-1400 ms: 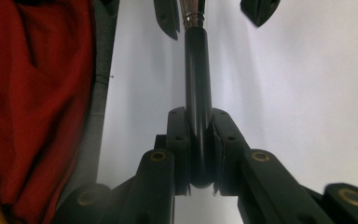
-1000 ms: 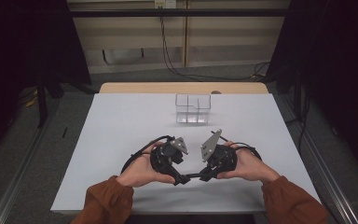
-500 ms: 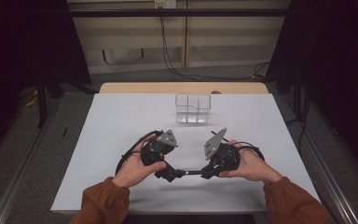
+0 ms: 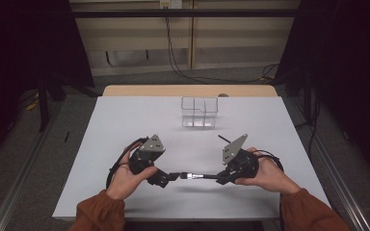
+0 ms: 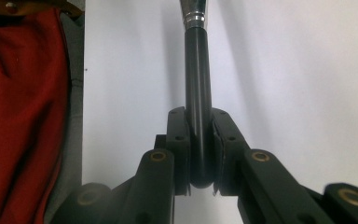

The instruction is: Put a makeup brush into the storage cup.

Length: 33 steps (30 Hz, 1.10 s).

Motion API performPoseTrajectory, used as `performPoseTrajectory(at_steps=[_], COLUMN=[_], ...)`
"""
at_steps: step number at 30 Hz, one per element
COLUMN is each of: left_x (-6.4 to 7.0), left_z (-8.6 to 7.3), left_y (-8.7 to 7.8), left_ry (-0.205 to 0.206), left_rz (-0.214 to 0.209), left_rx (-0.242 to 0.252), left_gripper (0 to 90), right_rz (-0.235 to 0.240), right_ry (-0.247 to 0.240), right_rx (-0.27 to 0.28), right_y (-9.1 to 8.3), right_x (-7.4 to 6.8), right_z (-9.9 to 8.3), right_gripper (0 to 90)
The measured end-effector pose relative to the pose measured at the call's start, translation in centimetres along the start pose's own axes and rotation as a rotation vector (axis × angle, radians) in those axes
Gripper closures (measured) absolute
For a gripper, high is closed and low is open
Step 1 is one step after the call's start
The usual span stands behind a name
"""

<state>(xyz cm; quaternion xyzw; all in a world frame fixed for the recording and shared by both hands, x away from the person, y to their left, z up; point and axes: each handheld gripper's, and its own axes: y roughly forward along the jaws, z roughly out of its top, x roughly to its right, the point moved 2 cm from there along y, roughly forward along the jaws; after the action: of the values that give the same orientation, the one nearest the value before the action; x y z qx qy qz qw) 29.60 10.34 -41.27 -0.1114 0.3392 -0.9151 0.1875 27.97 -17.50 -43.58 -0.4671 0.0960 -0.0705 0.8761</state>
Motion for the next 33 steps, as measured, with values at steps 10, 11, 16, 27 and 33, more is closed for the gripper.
performPoseTrajectory(at_steps=[10,11,16,27,33], left_x=[-0.7,-0.7,-0.4,-0.3,-0.4], left_z=[-1.5,-1.6,-1.7,-1.9,-1.9], left_y=[-0.7,-0.6,-0.7,-0.2,-0.4], left_ry=[-0.042,-0.044,-0.029,-0.04,-0.044], left_rz=[0.073,0.071,0.073,0.083,0.088], left_rx=[0.069,0.071,0.087,0.094,0.109], left_gripper=[3.3,3.3,3.7,4.1,3.9], right_rz=[-0.046,-0.058,-0.106,-0.138,-0.121], right_ry=[0.066,0.076,0.118,0.202,0.204], right_rx=[0.048,0.052,0.112,0.226,0.269], right_y=[-0.2,-0.1,-0.3,-0.5,-0.3], right_x=[0.4,0.5,0.8,1.1,0.9], right_z=[-1.1,-1.2,-1.5,-2.2,-2.0], right_gripper=[80.0,80.0,80.0,80.0,80.0])
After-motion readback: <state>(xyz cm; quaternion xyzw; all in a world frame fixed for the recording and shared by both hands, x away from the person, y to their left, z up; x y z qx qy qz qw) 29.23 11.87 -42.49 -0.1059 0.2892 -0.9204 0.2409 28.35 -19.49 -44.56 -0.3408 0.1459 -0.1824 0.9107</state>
